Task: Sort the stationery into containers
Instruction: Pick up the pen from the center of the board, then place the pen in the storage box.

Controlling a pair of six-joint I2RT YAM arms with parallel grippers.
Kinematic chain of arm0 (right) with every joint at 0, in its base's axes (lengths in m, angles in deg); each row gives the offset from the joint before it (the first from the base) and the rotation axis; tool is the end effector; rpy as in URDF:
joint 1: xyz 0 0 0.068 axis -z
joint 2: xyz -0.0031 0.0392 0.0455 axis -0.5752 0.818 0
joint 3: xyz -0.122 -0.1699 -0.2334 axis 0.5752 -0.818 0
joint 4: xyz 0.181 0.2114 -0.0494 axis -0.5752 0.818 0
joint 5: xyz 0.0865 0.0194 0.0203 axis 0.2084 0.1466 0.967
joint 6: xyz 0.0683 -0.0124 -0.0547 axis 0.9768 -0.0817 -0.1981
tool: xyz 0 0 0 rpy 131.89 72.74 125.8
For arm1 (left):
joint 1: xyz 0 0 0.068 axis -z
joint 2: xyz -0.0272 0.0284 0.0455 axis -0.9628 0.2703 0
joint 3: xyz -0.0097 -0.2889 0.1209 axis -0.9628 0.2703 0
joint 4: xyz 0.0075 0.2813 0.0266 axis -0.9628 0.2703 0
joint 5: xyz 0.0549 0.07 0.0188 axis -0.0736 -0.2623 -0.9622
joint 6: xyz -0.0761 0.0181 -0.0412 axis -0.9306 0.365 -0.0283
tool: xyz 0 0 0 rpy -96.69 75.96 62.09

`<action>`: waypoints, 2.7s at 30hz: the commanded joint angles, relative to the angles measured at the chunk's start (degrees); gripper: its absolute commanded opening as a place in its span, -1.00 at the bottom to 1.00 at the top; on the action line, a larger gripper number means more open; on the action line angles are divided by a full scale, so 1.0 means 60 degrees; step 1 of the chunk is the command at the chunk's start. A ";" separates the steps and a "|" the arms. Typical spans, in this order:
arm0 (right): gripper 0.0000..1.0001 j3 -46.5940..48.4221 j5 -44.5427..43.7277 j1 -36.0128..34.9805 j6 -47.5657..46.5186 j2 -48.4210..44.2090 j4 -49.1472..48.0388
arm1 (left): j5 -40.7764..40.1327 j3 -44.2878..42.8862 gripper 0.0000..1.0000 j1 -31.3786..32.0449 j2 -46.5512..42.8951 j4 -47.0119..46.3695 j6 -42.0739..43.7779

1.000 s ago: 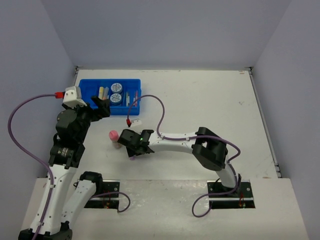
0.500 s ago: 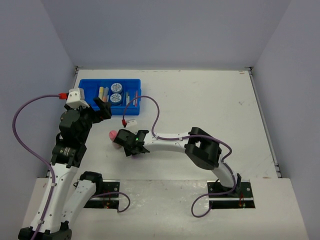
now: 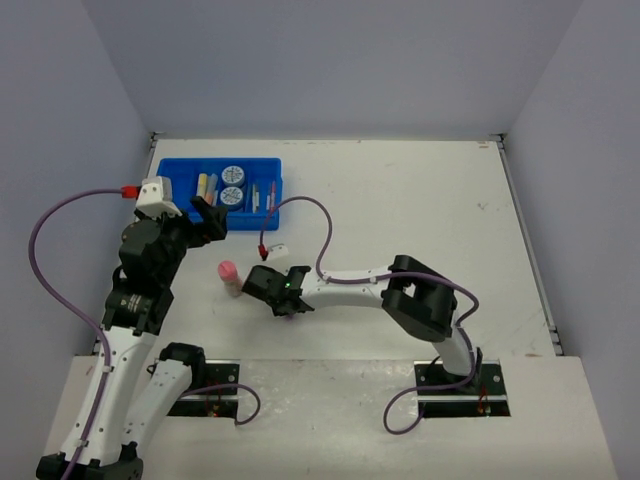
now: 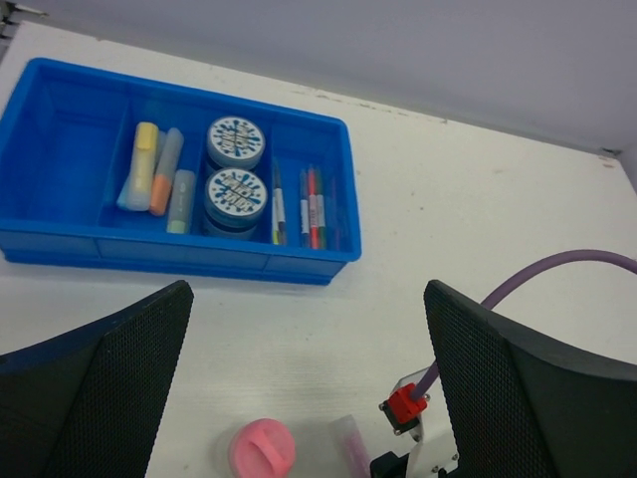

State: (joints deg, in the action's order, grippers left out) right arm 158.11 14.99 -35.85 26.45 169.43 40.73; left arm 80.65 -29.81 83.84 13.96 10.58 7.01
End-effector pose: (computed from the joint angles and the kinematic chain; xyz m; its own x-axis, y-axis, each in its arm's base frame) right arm 0.1879 0.4467 0.1438 -0.8086 -0.2331 -0.5402 -0.3080 0.9500 0.0511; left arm 0.1800 -0.0255 0.3708 -0.2079 -0.3552 -0.9114 0.0300 0.9290 -0.3689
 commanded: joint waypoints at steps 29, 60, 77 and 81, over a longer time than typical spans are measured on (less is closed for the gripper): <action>-1.00 -0.4126 -0.2211 0.0460 -0.2931 -0.7848 -0.3183 | 0.6455 0.2835 -0.42 0.3379 0.5498 -1.1673 -0.6903; 0.98 -0.5718 -0.1631 0.2101 -0.2632 -0.9785 -0.2680 | -0.5031 -0.6101 -1.00 0.0322 0.9767 -0.2074 0.2353; 0.98 -0.6055 -0.0501 0.2092 -0.2688 -1.0449 -0.2870 | -0.1900 -0.4761 -0.56 -0.1279 1.1621 -0.4382 0.3934; 0.98 -0.6049 -0.0341 0.2086 -0.2682 -1.0437 -0.2864 | -0.1575 -0.5132 -0.04 -0.1279 1.2039 -0.3847 0.3630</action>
State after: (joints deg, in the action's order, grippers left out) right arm 121.97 11.55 -23.25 9.91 107.59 25.36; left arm 66.87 -58.87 75.88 84.08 -12.44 30.32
